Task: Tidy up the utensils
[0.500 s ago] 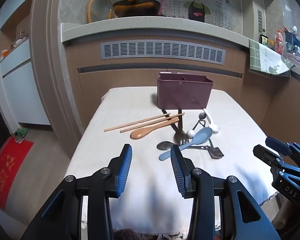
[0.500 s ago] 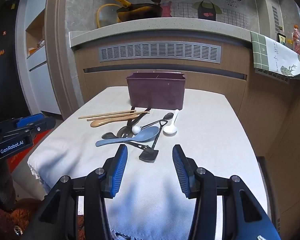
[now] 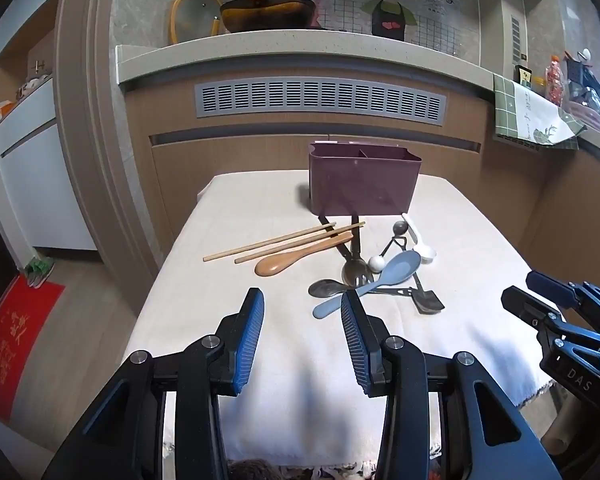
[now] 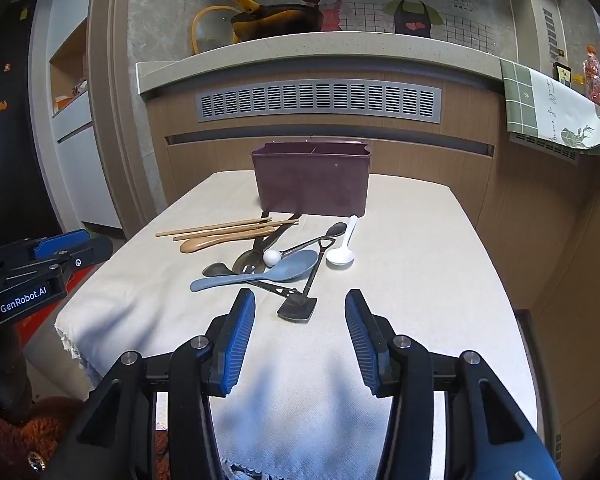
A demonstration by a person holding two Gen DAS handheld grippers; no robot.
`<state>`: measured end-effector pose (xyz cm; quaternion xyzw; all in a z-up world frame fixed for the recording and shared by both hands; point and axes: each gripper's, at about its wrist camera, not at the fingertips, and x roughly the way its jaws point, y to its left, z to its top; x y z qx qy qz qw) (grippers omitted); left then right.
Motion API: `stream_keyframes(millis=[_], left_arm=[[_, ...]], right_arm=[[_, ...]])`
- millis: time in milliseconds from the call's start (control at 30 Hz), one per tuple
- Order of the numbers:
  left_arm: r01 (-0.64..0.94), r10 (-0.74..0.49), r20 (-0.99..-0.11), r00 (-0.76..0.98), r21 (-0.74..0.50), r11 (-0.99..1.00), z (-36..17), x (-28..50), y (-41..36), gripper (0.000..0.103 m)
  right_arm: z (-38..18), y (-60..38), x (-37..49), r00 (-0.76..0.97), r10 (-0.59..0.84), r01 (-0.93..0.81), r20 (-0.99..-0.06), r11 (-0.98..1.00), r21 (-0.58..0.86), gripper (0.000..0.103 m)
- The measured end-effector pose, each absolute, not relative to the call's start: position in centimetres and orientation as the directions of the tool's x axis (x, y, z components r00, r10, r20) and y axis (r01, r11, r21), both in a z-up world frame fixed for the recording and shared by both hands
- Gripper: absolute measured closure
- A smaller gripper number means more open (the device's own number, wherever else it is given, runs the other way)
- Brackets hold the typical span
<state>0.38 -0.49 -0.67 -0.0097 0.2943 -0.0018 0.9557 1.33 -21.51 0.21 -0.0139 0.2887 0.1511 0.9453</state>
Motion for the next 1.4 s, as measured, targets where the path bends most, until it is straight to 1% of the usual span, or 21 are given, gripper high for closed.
stream_keyframes(millis=[1400], left_arm=[[0.001, -0.015, -0.565, 0.825, -0.026, 1.000, -0.28, 0.13, -0.81, 0.062]], right_arm=[[-0.40, -21.56, 1.47, 0.781, 0.265, -0.280, -0.565, 0.958, 0.063, 0.058]])
